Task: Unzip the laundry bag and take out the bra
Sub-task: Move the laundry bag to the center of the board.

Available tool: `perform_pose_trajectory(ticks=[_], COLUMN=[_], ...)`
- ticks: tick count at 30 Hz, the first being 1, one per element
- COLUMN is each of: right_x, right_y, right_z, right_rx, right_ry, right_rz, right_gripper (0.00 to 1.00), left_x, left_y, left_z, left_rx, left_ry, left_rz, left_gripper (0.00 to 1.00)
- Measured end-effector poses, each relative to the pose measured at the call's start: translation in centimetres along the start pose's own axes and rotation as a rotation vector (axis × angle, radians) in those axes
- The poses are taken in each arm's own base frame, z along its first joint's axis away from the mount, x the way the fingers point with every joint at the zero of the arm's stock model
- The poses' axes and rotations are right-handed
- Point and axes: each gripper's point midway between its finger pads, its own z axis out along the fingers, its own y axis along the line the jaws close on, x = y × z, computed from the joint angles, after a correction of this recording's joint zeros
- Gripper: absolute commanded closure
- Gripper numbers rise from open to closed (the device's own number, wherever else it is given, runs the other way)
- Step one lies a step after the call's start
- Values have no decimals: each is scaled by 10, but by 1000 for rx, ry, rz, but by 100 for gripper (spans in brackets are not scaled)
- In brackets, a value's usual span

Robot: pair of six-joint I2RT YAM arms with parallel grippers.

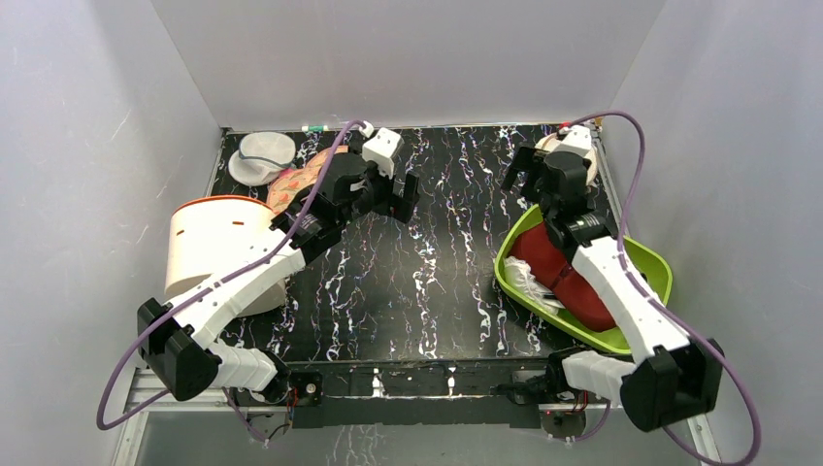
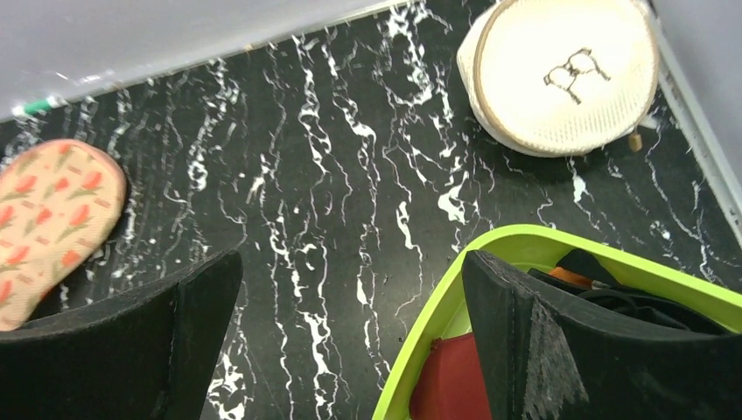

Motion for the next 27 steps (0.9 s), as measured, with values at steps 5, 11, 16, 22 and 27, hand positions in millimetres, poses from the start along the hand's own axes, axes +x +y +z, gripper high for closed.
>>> perform_pose_trajectory(ticks=[5, 11, 16, 22, 27], right_x=[29, 40, 42, 44, 54], right_y=[-10, -33, -50, -71, -79], right_z=[38, 83, 121, 163, 198], right_rx=[62, 145, 187, 250, 259], right_ry=[100, 142, 158, 169, 196], right_rz=[2, 28, 45, 26, 26], right_gripper=[2, 2, 2, 2, 2], left_x=[9, 9, 10, 11, 20], left_y=[3, 12, 17, 18, 22], left_z=[3, 4, 5, 7, 15], left_rx=[-30, -78, -102, -109, -131], left_ry=[10, -3, -8, -16, 9], left_rz=[38, 58, 68, 70, 88], left_gripper=[2, 2, 2, 2, 2])
